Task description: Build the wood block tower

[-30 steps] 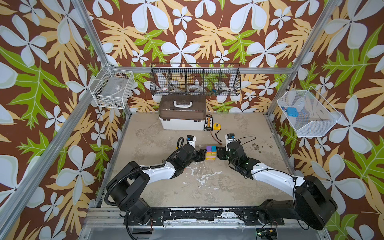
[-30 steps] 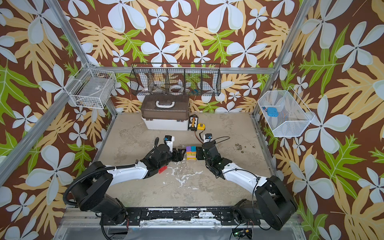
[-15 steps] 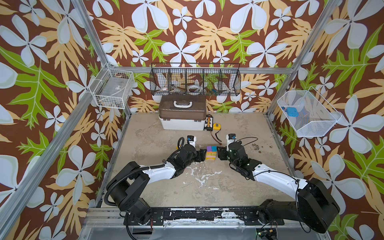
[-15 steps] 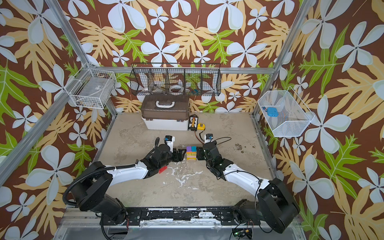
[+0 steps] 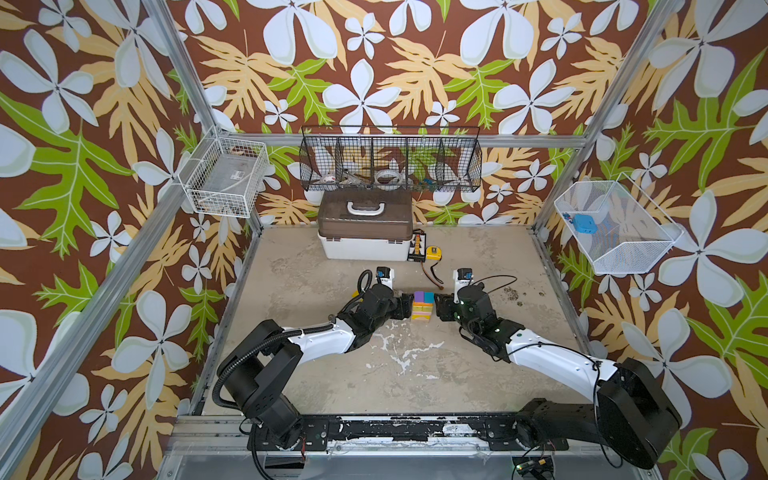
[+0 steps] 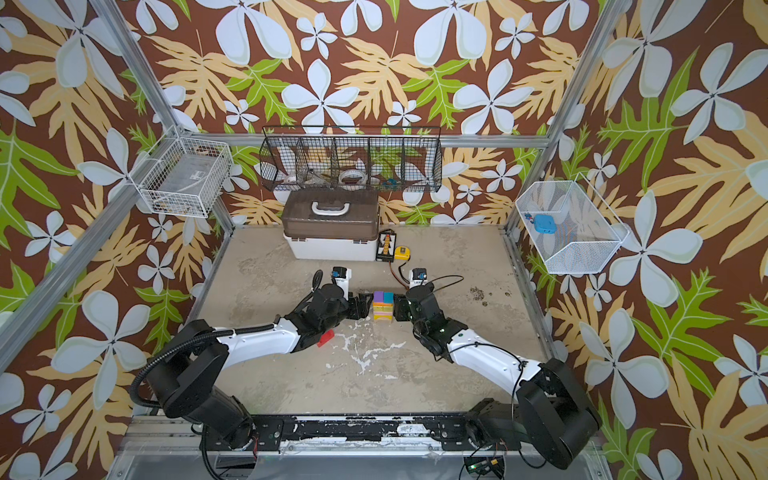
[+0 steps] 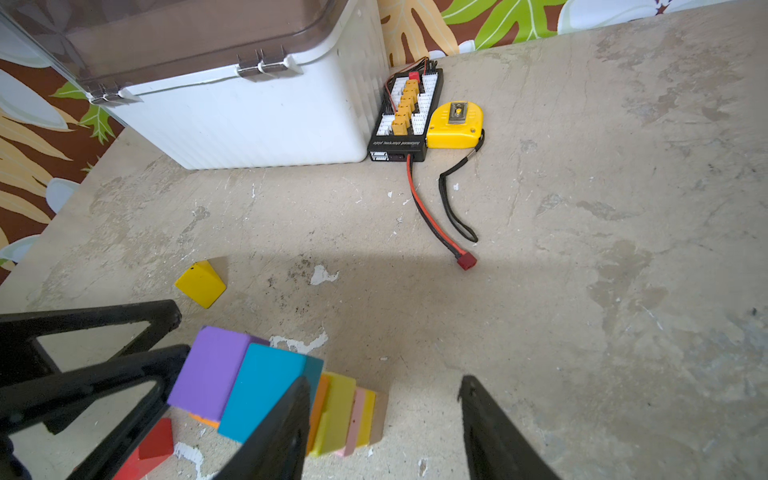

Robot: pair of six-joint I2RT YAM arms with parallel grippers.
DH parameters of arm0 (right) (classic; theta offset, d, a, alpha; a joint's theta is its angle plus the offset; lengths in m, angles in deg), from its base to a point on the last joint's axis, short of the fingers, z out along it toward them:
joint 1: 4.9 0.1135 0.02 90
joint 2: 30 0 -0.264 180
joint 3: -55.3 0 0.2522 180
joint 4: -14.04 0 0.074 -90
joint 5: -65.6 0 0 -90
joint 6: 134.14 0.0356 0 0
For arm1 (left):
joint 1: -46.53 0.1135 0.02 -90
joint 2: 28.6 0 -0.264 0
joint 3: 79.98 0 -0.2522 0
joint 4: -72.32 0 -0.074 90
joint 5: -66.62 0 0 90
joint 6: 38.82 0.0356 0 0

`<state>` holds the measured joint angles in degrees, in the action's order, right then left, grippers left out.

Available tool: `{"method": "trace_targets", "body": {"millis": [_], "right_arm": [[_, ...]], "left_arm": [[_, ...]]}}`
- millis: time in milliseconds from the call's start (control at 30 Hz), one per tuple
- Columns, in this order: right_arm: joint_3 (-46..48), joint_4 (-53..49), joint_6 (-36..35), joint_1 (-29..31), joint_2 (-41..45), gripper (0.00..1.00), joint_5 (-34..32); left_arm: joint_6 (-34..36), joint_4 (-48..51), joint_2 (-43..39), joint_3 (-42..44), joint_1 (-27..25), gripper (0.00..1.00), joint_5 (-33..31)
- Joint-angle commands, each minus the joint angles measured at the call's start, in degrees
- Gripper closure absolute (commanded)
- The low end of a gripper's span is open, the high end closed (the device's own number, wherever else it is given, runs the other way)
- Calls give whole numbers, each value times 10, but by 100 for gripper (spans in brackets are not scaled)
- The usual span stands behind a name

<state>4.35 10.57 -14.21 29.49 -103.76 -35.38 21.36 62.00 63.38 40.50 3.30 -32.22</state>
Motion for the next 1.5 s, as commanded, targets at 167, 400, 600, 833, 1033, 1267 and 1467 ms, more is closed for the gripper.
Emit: {"method": "trace_targets", "body": {"millis": [167,400,600,833,1033,1267,1467], "right_arm": [[-2,7,3,3,2,42,-1],[-2,4,3,4,2,42,-8],[-1,5,5,5,5,42,-4],[3,5,5,6,11,42,-6],[1,3,4,6,10,42,-12],[0,-1,2,6,14,41,-17],[1,-5,1,6,21,41,-24]], "left_arm": [[6,7,-2,-4,0,21,-5],[1,7,-15,6,0,22,-2],[-1,-3,-26,16,0,22,4],[-1,-3,-25,17,0,22,7],[-1,-3,-27,17,0,22,10],[2,-4,-32,20,0,22,9],[4,-8,-30,19,0,22,21]]}}
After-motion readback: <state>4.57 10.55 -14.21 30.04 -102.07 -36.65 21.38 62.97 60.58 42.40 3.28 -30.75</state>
